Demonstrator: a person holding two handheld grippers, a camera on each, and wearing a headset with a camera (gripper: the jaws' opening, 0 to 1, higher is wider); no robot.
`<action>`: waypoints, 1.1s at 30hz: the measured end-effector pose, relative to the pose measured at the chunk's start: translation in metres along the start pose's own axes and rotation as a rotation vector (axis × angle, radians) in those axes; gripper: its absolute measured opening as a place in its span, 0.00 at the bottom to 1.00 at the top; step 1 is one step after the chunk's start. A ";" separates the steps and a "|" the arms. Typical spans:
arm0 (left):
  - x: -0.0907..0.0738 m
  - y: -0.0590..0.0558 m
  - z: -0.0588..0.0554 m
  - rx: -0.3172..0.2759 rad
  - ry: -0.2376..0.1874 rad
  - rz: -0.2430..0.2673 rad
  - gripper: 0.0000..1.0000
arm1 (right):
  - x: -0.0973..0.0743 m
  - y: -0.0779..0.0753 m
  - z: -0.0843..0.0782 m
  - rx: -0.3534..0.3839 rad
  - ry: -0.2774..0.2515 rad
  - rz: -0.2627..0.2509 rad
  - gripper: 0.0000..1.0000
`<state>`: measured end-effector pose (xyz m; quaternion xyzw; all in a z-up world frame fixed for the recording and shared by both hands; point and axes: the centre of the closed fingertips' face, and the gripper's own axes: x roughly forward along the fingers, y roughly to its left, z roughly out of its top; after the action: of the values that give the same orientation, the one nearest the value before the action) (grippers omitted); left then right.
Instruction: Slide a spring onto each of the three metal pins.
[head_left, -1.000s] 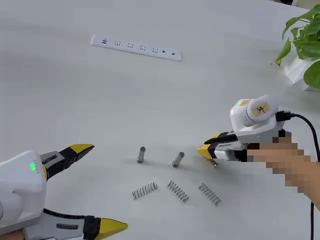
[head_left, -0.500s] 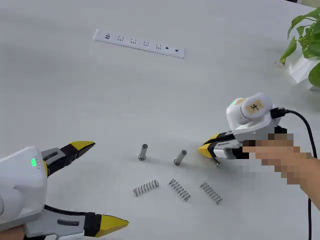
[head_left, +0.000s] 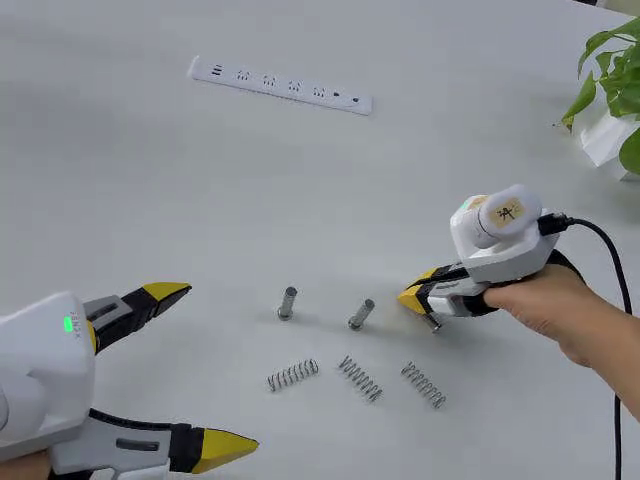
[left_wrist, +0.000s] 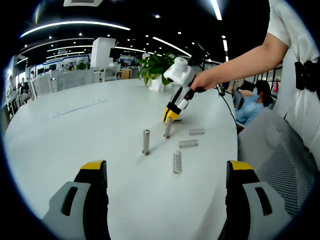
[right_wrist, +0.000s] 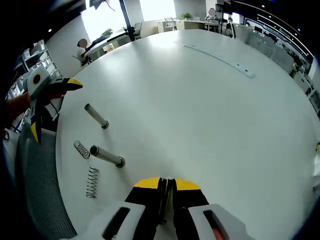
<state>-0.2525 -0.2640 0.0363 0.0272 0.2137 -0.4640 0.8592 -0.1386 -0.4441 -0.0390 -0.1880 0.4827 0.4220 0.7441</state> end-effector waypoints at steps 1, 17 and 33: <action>0.000 0.000 0.000 0.000 0.001 -0.001 0.99 | 0.000 0.000 0.000 0.000 0.000 -0.001 0.05; 0.000 0.000 -0.001 0.000 0.000 -0.002 0.98 | 0.001 0.004 -0.002 0.021 0.000 0.000 0.05; 0.001 -0.002 0.000 0.004 0.007 -0.009 0.98 | -0.014 0.014 0.002 0.023 -0.041 -0.018 0.05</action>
<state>-0.2542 -0.2658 0.0362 0.0295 0.2157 -0.4684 0.8562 -0.1512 -0.4413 -0.0243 -0.1751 0.4704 0.4133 0.7598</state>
